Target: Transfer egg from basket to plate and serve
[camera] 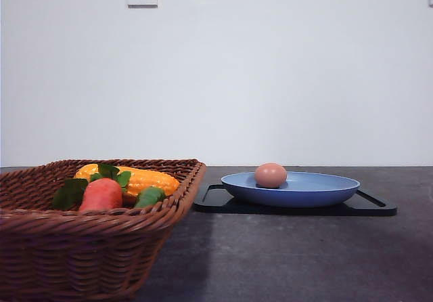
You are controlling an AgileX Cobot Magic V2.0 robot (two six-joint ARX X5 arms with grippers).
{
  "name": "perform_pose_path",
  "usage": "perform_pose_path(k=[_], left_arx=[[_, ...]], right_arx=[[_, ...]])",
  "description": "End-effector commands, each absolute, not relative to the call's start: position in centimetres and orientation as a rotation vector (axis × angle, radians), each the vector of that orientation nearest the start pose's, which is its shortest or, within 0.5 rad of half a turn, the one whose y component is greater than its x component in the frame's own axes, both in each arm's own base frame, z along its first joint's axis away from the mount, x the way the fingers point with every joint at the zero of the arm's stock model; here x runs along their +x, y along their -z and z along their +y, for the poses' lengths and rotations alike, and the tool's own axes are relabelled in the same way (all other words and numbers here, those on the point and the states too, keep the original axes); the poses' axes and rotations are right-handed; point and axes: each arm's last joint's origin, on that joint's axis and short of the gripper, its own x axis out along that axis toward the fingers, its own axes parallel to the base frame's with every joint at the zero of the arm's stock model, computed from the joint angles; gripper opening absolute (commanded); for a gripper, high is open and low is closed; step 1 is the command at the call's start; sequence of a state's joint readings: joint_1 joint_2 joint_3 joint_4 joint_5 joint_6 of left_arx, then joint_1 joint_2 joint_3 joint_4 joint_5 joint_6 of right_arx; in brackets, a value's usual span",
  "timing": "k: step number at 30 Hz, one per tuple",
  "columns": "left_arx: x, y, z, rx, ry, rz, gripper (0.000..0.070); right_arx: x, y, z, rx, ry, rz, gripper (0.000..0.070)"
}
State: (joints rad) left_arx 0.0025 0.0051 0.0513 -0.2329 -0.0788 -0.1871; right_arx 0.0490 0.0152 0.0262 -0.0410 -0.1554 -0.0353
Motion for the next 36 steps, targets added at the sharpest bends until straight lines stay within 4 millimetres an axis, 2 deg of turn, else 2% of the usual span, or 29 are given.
perform_pose_path(k=[1,7,36], left_arx=[[9.36,-15.14,0.25,-0.185,-0.101,0.201,0.0000],[9.36,-15.13,0.25,-0.185,-0.101,0.201,0.0000],[9.36,-15.13,0.26,-0.185,-0.101,0.201,0.0000]], right_arx=[[9.67,-16.25,0.94,0.007,-0.212,0.032,0.0000],[9.61,-15.52,0.94,0.024,-0.212,0.110,0.0000],[9.63,-15.65,0.91,0.023,-0.202,0.098,0.0000]])
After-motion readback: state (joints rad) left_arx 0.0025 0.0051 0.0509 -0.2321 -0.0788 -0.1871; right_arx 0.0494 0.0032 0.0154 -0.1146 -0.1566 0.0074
